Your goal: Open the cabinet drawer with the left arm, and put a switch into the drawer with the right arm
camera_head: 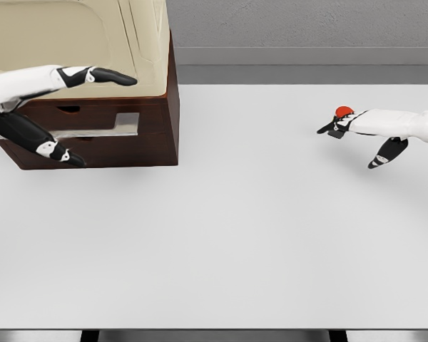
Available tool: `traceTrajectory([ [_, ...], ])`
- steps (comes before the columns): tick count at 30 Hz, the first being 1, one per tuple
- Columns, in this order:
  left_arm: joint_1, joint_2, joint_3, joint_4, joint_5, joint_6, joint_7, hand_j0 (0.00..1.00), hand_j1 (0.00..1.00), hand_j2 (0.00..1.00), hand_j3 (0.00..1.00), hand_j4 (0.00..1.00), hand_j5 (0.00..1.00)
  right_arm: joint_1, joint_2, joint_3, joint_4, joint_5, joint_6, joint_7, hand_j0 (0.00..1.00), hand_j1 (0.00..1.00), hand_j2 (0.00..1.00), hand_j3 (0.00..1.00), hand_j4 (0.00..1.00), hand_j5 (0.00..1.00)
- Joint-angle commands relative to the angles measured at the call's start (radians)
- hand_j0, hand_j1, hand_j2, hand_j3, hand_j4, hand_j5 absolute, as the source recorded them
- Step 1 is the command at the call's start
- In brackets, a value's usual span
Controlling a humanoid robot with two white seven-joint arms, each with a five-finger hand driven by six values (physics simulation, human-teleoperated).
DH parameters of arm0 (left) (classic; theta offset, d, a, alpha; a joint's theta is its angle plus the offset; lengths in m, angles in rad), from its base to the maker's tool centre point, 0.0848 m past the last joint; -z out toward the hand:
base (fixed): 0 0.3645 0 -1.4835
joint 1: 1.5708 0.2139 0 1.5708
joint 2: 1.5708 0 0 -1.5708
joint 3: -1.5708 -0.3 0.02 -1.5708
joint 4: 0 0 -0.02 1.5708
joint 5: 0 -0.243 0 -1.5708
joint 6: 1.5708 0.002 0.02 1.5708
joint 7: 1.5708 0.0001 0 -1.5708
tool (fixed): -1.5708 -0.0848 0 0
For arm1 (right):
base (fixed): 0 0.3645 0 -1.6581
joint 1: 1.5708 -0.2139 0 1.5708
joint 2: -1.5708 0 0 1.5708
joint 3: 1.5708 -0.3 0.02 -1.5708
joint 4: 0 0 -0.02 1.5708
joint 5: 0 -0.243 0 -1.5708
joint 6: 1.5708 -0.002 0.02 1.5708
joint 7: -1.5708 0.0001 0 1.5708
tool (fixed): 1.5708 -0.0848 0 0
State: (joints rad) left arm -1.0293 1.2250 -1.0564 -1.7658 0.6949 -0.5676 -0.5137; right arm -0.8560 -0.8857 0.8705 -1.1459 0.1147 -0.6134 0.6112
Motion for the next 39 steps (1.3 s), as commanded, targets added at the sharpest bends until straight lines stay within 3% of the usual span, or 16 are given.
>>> traceTrajectory([
  [1, 0.0, 0.037, -0.008, -0.001, 0.028, 0.101, -0.069, 1.0, 1.0, 1.0, 1.0, 1.0, 1.0, 0.0, 0.002, -0.001, 0.012, -0.004, 0.003, 0.0, 1.0, 1.0, 1.0, 1.0, 1.0, 1.0],
  [3, -0.018, 0.036, -0.007, 0.0, 0.06, 0.19, -0.097, 1.0, 1.0, 1.0, 1.0, 1.0, 1.0, 0.0, 0.005, -0.001, 0.017, -0.006, 0.003, 0.0, 1.0, 1.0, 1.0, 1.0, 1.0, 1.0],
  [7, -0.032, 0.036, -0.005, 0.0, 0.06, 0.229, -0.097, 1.0, 1.0, 1.0, 1.0, 1.0, 1.0, -0.002, 0.004, -0.001, 0.058, -0.007, 0.003, 0.0, 1.0, 1.0, 1.0, 1.0, 1.0, 1.0],
  [9, -0.032, 0.037, -0.007, 0.0, 0.06, 0.253, -0.097, 1.0, 1.0, 1.0, 1.0, 1.0, 1.0, -0.008, 0.004, -0.007, 0.126, -0.007, 0.003, 0.0, 1.0, 1.0, 1.0, 1.0, 1.0, 1.0],
  [12, -0.035, 0.036, -0.007, 0.0, 0.049, 0.443, -0.097, 1.0, 1.0, 1.0, 1.0, 1.0, 1.0, -0.003, -0.004, -0.045, 0.132, -0.007, 0.003, 0.0, 1.0, 1.0, 1.0, 1.0, 1.0, 1.0],
  [14, -0.08, 0.027, -0.004, 0.0, 0.008, 0.457, -0.097, 1.0, 1.0, 1.0, 1.0, 1.0, 1.0, -0.003, -0.012, -0.059, 0.13, -0.007, 0.003, 0.0, 1.0, 1.0, 1.0, 1.0, 1.0, 1.0],
  [17, -0.089, 0.024, 0.001, 0.0, 0.006, 0.456, -0.097, 1.0, 1.0, 1.0, 1.0, 1.0, 1.0, -0.005, -0.015, -0.065, 0.129, -0.007, 0.003, 0.0, 1.0, 1.0, 1.0, 1.0, 1.0, 1.0],
  [29, -0.029, -0.012, 0.004, 0.002, 0.011, 0.574, -0.097, 1.0, 1.0, 1.0, 1.0, 1.0, 1.0, -0.067, 0.002, -0.077, 0.135, -0.006, 0.003, 0.0, 1.0, 1.0, 1.0, 1.0, 1.0, 1.0],
  [36, -0.017, -0.015, 0.027, 0.003, 0.002, 0.66, -0.097, 1.0, 1.0, 1.0, 1.0, 1.0, 1.0, -0.118, 0.128, -0.068, 0.253, -0.001, 0.003, 0.0, 1.0, 1.0, 1.0, 1.0, 1.0, 1.0],
  [39, -0.021, -0.015, 0.042, 0.002, -0.031, 0.71, -0.097, 1.0, 1.0, 1.0, 1.0, 1.0, 1.0, -0.155, 0.197, -0.068, 0.282, 0.183, 0.003, 0.0, 1.0, 1.0, 1.0, 1.0, 1.0, 1.0],
])
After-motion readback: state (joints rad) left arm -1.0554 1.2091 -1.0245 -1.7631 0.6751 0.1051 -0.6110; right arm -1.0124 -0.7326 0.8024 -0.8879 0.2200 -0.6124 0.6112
